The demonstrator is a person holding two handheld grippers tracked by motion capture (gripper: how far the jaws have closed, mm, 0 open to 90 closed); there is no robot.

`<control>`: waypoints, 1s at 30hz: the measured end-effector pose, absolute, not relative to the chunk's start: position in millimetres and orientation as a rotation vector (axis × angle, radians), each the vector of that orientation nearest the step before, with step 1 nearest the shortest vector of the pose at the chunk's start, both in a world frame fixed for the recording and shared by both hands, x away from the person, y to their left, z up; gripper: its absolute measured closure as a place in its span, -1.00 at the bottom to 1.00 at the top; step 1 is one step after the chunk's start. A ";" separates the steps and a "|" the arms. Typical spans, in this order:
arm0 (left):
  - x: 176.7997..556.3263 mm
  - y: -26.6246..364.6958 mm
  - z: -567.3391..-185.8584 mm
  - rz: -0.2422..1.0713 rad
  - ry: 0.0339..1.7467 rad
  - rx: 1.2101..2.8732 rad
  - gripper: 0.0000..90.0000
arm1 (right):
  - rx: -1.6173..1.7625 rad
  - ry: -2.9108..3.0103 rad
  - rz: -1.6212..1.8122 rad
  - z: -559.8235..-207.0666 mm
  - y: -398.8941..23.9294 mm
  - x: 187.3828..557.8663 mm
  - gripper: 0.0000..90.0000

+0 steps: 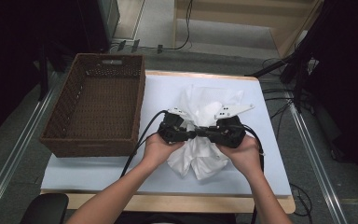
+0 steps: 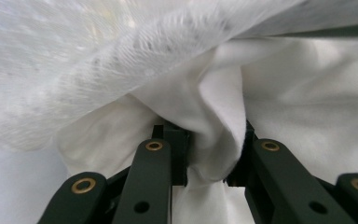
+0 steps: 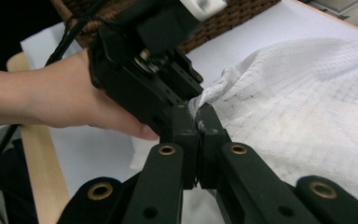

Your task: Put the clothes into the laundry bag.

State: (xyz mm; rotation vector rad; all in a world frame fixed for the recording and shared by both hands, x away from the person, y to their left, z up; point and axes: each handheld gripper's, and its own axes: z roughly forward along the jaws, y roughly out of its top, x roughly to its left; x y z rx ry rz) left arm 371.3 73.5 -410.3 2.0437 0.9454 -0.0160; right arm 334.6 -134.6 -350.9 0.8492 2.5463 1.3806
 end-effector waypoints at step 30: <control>402.9 67.2 -429.8 0.012 1.042 1.962 0.62 | 0.890 2.629 1.421 -370.7 -148.1 347.2 1.00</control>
